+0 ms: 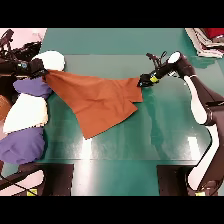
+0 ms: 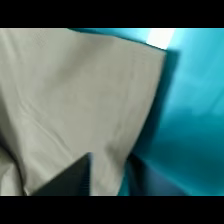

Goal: Fold the shirts.

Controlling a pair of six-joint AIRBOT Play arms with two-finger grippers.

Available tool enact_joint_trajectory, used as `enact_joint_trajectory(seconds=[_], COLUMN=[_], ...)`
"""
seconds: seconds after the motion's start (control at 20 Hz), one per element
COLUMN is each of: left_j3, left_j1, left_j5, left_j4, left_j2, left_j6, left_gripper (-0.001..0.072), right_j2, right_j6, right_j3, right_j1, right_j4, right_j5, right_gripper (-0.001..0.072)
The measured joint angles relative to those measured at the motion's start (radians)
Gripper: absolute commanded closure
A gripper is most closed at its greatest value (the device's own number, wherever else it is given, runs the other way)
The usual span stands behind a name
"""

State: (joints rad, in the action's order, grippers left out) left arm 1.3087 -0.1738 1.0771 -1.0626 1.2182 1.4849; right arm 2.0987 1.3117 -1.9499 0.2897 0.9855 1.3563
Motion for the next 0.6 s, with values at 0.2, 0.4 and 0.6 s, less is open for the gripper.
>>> enact_joint_trajectory(seconds=[0.2,0.4,0.6], left_j3=[0.0,0.0,0.0], left_j1=[0.0,0.0,0.0], left_j5=[0.027,0.061,0.077], left_j4=[0.0,-0.002,-0.003], left_j2=[0.0,0.0,0.0], left_j6=[0.0,-0.012,-0.022], left_gripper=[0.0681,0.0681,0.0681], right_j2=[-0.006,-0.145,-0.451], right_j6=[-0.011,-0.017,-0.02], right_j3=[-0.006,0.069,0.385], right_j1=[0.011,-0.03,-0.115], right_j4=[0.026,0.16,0.235], right_j5=[0.032,0.142,0.156], right_gripper=[0.07,0.07,0.0699])
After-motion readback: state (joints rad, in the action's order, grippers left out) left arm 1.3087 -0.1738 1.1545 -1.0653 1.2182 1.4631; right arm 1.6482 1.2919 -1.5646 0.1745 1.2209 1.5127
